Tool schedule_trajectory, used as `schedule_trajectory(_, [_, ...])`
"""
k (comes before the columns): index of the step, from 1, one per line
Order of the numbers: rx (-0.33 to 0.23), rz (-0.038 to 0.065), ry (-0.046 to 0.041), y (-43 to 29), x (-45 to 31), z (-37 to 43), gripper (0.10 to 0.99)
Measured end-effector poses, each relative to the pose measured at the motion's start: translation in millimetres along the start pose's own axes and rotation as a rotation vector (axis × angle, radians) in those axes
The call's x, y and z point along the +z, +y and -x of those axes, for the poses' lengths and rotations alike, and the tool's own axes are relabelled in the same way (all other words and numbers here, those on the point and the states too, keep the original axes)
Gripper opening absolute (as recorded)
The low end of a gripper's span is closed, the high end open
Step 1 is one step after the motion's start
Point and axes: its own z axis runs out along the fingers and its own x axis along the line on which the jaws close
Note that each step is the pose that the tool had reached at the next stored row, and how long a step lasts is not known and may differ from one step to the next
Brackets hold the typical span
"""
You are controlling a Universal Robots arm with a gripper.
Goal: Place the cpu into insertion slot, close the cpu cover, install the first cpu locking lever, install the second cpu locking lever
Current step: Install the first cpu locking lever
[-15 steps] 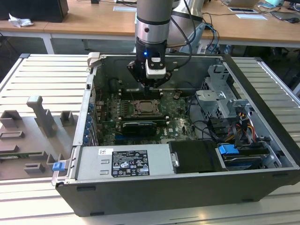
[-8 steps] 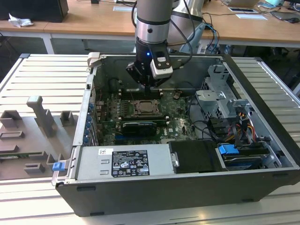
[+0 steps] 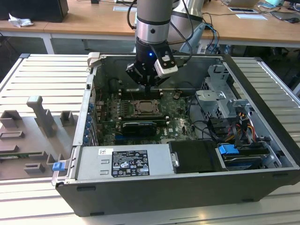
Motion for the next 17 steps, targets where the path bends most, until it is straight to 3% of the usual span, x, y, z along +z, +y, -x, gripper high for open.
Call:
schedule_trajectory(3, [-0.033, 0.028, 0.0043, 0.0, -0.1, -0.1, 0.106])
schedule_trajectory(9, [-0.203, 0.029, 0.0097, -0.1, 0.3, -0.7, 0.106])
schedule_trajectory(12, [-0.204, 0.030, 0.0043, -1.8, 0.6, -15.8, 0.106])
schedule_trajectory(17, [-0.192, 0.030, 0.0038, -3.2, 1.0, -30.5, 0.106])
